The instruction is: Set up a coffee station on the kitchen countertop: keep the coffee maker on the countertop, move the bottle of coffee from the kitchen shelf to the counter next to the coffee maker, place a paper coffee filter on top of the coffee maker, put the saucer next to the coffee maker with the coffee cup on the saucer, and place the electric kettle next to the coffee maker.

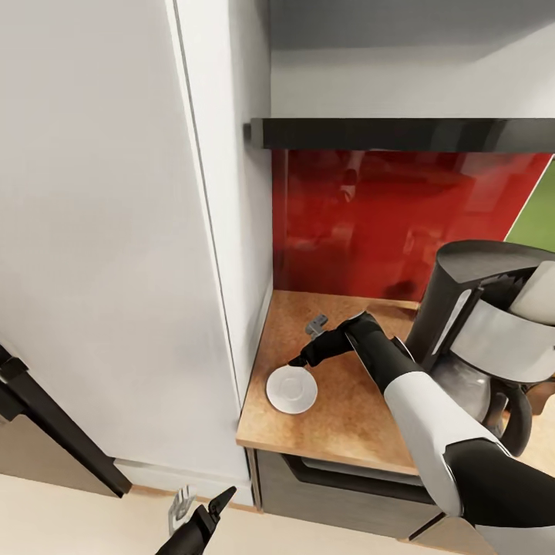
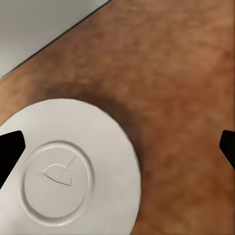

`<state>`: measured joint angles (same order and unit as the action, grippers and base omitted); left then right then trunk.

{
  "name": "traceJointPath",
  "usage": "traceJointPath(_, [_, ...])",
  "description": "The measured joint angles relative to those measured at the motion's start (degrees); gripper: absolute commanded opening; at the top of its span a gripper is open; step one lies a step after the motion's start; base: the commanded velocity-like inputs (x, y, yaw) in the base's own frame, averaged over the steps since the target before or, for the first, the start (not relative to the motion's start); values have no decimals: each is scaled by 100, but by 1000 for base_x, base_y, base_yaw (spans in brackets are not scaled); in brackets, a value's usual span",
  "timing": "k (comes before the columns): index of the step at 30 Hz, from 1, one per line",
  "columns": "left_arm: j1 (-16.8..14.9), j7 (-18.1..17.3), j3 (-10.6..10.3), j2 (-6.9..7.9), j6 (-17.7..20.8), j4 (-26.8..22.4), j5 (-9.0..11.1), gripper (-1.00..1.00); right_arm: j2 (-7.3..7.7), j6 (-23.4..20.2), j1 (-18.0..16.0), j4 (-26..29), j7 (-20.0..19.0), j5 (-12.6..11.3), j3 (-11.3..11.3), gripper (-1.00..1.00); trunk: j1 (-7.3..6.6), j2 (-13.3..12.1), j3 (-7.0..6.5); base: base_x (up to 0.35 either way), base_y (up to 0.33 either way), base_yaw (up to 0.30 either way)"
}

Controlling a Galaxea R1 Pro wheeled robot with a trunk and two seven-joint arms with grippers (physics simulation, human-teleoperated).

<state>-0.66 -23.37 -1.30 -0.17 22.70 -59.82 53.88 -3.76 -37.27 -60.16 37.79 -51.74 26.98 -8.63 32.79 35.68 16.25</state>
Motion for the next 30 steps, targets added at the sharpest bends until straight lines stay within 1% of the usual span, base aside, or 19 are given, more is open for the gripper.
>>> traceJointPath(3, [-1,-167,0,0,6,0,3,100,-1,0,4,-8,-5,-2,-1,100,0,0,0,6,0,0])
traceJointPath(4, [-1,-310,1,3,8,4,3,100,0,0,5,-35,-6,0,-1,100,0,0,0,2,0,0])
traceJointPath(9, [0,-547,7,8,30,15,9,100,0,0,7,-161,-7,2,-1,100,0,0,0,0,0,0])
traceJointPath(14, [0,-643,-2,8,44,17,12,100,0,4,8,-249,-50,2,-1,100,0,0,0,0,0,0])
traceJointPath(17, [0,-737,-4,9,47,28,13,100,5,13,8,-285,-380,47,-1,100,0,0,0,0,0,0])
traceJointPath(19, [-1,-765,-5,9,48,38,13,100,23,17,9,-295,-531,143,-2,100,0,0,0,0,0,0])
traceJointPath(27, [-1,-784,-8,-2,50,15,13,100,56,25,8,-392,-595,199,-1,100,0,0,0,0,0,0])
traceJointPath(29, [-3,-796,-19,-28,59,6,12,100,59,25,8,-425,-598,200,-1,100,0,0,0,0,0,0])
traceJointPath(30, [-2,-839,-25,-73,64,1,11,100,60,25,7,-433,-599,200,-1,100,0,0,0,0,0,0])
